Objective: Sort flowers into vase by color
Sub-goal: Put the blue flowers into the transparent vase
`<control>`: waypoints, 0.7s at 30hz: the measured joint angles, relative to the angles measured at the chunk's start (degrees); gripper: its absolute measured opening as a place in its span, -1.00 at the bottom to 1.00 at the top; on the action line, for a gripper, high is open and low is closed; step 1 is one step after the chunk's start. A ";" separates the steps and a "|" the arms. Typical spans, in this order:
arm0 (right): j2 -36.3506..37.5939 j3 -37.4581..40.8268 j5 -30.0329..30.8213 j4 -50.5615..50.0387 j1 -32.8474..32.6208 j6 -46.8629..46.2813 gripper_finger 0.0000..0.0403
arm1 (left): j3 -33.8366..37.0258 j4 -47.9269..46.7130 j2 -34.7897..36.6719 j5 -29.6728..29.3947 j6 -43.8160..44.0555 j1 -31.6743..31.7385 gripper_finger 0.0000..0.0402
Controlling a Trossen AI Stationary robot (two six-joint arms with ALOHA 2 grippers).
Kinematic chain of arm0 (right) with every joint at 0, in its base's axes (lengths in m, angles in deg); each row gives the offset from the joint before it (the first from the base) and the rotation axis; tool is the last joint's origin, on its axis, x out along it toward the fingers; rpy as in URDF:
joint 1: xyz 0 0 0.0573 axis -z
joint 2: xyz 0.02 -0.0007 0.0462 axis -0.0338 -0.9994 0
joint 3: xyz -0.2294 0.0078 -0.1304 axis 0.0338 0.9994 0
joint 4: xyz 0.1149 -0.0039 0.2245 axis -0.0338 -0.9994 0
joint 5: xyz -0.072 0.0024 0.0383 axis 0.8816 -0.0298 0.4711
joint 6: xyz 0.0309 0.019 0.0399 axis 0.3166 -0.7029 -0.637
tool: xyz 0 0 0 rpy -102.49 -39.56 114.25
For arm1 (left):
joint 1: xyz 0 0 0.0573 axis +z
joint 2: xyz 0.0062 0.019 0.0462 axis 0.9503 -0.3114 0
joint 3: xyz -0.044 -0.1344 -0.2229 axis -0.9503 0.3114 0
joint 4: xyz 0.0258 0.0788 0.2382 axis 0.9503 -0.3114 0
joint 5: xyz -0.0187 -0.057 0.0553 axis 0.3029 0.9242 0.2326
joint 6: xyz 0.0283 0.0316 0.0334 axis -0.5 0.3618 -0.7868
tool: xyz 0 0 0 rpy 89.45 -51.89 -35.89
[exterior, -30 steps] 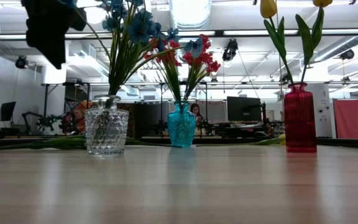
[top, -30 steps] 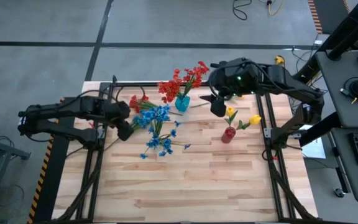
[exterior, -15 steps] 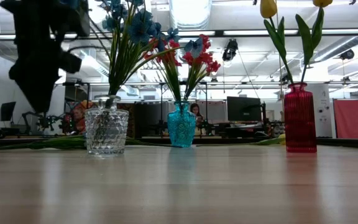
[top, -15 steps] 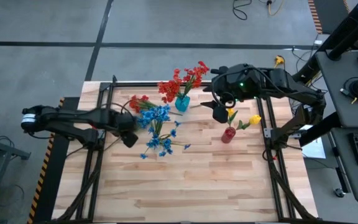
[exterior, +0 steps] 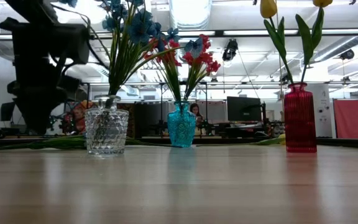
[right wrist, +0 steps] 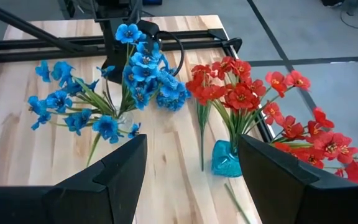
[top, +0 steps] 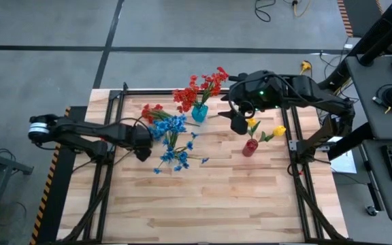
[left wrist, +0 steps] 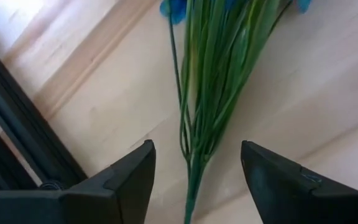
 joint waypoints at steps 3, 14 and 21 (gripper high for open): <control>-0.34 0.06 0.00 0.02 0.00 0.04 0.19 | 1.32 1.12 -1.23 0.04 -0.07 0.00 0.09; -0.76 0.28 -0.02 -0.14 0.00 0.11 0.19 | 4.76 7.67 -4.90 1.64 0.07 -0.01 -0.13; -0.76 0.28 -0.02 -0.69 -0.62 0.20 0.19 | 4.74 8.46 -6.64 2.33 4.10 -0.04 -0.49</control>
